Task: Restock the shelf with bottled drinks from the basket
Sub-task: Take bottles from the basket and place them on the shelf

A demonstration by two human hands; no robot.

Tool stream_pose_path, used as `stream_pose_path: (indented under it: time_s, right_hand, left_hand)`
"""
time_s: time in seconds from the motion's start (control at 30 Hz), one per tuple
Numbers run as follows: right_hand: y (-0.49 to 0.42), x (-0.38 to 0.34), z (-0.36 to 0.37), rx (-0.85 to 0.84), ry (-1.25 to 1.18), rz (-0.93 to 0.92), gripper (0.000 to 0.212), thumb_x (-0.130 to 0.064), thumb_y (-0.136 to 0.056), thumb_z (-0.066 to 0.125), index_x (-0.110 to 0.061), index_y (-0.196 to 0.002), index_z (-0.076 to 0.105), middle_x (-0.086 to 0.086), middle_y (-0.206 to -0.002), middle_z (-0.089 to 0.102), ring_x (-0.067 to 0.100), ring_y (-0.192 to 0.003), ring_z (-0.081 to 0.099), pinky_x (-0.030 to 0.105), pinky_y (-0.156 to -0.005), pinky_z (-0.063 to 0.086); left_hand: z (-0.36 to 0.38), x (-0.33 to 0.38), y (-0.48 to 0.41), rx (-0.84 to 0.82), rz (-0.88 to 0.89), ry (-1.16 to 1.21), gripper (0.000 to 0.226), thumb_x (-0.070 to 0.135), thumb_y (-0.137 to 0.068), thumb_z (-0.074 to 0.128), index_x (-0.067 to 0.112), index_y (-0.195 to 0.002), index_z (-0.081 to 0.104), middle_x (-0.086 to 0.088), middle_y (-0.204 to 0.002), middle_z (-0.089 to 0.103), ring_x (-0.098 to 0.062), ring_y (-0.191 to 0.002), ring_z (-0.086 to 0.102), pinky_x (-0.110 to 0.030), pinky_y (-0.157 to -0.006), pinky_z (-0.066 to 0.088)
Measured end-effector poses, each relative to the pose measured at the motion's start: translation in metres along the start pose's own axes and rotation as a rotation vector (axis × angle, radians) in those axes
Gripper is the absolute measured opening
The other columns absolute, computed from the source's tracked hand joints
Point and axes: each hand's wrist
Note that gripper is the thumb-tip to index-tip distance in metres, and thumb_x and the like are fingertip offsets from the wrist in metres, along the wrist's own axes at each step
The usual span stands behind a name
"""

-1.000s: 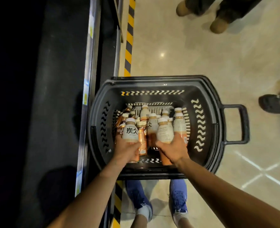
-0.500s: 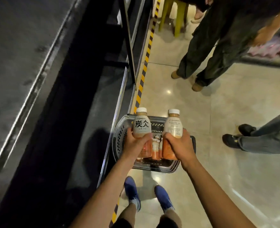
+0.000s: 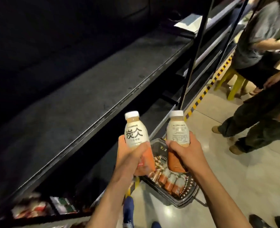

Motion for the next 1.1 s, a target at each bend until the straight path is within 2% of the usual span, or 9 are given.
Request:
stream_pose_path:
  time_s: [0.13,0.33,0.4,0.57,0.67,0.77,0.83,1.0,1.1]
  right_hand:
    - [0.032,-0.049,0.049,-0.213,0.0,-0.129,0.041,-0.029,-0.073,0.084,-0.027,-0.106,0.061,-0.004,-0.095,0.071,0.003,-0.079,0.069,0.018,-0.063,0.051]
    - [0.111,-0.111,0.14,-0.549,-0.007,-0.27,0.035,-0.015,-0.079,0.081,-0.024,-0.107,0.061,-0.005,-0.092,0.071,0.0,-0.076,0.067,0.017,-0.063,0.052]
    - [0.145,-0.126,0.168,-0.65,-0.018,-0.303,0.036,-0.015,-0.079,0.082,-0.026,-0.106,0.06,-0.007,-0.088,0.071,0.0,-0.075,0.068,0.016,-0.061,0.051]
    - [0.246,-0.154,0.234,-0.866,-0.041,-0.362,0.041,-0.019,-0.078,0.083,-0.032,-0.11,0.06,-0.011,-0.094,0.072,0.006,-0.085,0.07,0.025,-0.07,0.056]
    - [0.308,-0.162,0.272,-0.953,-0.051,-0.389,0.046,-0.028,-0.068,0.085,-0.031,-0.107,0.06,-0.012,-0.092,0.073,0.004,-0.082,0.07,0.02,-0.064,0.053]
    - [0.362,-0.16,0.307,-1.033,-0.058,-0.395,0.043,-0.025,-0.069,0.085,-0.031,-0.105,0.062,-0.014,-0.088,0.072,0.005,-0.077,0.069,0.02,-0.062,0.052]
    - [0.393,-0.158,0.328,-1.06,-0.064,-0.394,0.04,-0.021,-0.074,0.086,-0.033,-0.104,0.062,-0.014,-0.088,0.072,0.006,-0.077,0.069,0.024,-0.064,0.052]
    - [0.447,-0.164,0.372,-1.052,-0.059,-0.45,0.047,-0.037,-0.06,0.079,-0.034,-0.104,0.063,-0.014,-0.089,0.072,0.005,-0.077,0.069,0.026,-0.066,0.05]
    - [0.461,-0.18,0.397,-1.044,-0.053,-0.472,0.041,-0.028,-0.071,0.086,-0.033,-0.105,0.064,-0.013,-0.09,0.073,0.006,-0.078,0.069,0.028,-0.067,0.053]
  left_hand:
    - [-0.06,0.023,0.053,0.152,0.121,0.095,0.059,0.042,-0.054,0.078,0.03,-0.105,0.052,-0.015,-0.106,0.07,-0.036,-0.096,0.071,-0.061,-0.081,0.057]
    - [-0.167,0.039,0.147,0.467,0.303,0.132,0.059,0.043,-0.051,0.077,0.035,-0.102,0.05,-0.015,-0.105,0.069,-0.037,-0.095,0.07,-0.062,-0.083,0.055]
    - [-0.204,0.04,0.183,0.568,0.367,0.159,0.054,0.044,-0.051,0.077,0.04,-0.099,0.053,-0.012,-0.103,0.069,-0.035,-0.094,0.069,-0.058,-0.082,0.056]
    - [-0.294,0.032,0.278,0.764,0.466,0.187,0.058,0.034,-0.06,0.084,0.032,-0.109,0.051,-0.003,-0.096,0.068,-0.011,-0.077,0.068,-0.029,-0.062,0.054]
    - [-0.343,0.021,0.329,0.866,0.469,0.2,0.064,0.043,-0.054,0.081,0.03,-0.11,0.052,-0.004,-0.096,0.069,-0.019,-0.08,0.068,-0.038,-0.065,0.057]
    - [-0.389,0.007,0.374,0.918,0.484,0.206,0.07,0.051,-0.047,0.076,0.031,-0.11,0.053,-0.006,-0.097,0.07,-0.025,-0.083,0.069,-0.044,-0.07,0.058]
    - [-0.417,-0.002,0.397,0.921,0.506,0.209,0.067,0.049,-0.05,0.077,0.032,-0.111,0.054,-0.006,-0.096,0.071,-0.025,-0.083,0.07,-0.04,-0.069,0.059]
    - [-0.478,-0.005,0.432,0.878,0.585,0.193,0.06,0.043,-0.056,0.078,0.029,-0.11,0.055,0.002,-0.084,0.069,-0.014,-0.073,0.066,-0.026,-0.06,0.054]
    - [-0.509,0.008,0.438,0.836,0.6,0.223,0.058,0.039,-0.06,0.079,0.023,-0.111,0.057,0.002,-0.082,0.069,-0.012,-0.07,0.065,-0.024,-0.058,0.052]
Point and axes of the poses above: each hand's wrist, its own y-axis away from the middle knuckle, its own z-axis out of the palm, x = y × z
